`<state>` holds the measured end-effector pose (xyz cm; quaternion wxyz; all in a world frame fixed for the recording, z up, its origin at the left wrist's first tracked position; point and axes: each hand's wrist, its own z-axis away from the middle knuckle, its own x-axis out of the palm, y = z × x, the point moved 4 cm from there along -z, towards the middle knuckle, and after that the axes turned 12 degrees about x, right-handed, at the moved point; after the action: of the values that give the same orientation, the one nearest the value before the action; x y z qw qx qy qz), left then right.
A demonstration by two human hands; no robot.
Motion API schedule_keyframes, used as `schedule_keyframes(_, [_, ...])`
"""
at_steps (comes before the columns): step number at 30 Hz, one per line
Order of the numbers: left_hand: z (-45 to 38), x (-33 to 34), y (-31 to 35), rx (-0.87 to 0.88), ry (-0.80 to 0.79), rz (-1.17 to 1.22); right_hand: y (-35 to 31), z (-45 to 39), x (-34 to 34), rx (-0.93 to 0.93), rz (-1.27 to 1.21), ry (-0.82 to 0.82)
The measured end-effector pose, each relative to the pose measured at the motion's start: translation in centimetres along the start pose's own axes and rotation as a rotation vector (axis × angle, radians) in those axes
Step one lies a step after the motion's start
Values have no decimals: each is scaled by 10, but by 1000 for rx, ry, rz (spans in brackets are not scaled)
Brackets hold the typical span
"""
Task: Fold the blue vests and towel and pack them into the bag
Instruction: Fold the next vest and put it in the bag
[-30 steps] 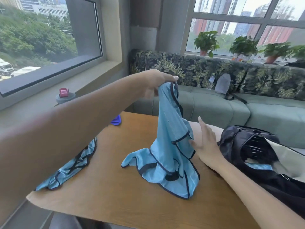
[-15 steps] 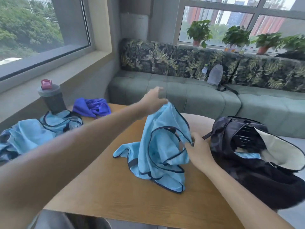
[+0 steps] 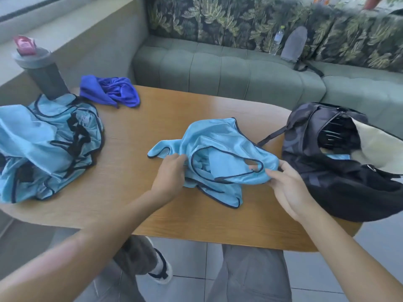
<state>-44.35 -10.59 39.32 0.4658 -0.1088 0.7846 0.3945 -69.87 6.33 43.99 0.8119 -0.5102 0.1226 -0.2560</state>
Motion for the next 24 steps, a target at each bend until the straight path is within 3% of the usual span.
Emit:
schedule_keyframes(2, [-17,-28,-12,119,39,-71,-5,6,0,-2,-42,24])
schedule_keyframes(5, [-51,-87,-23,218,229,-171,-9,19,7,-6,-114,69])
schedule_keyframes(8, [-66,-119,-26,135,382,-63,2,28,19,-36,-192,111])
schedule_keyframes(11, [-35,-101,-28,-71,442,113,26,38,35,-6,-312,69])
schedule_keyframes(15, [44,-47,-34,-453,325,273,57,58,50,32,-366,6])
schedule_keyframes(19, [64,-29,-39,-559,287,348,70,69,58,53,-290,0])
schedule_keyframes(24, [45,-26,-47,-722,18,298,73,73,70,60,-201,46])
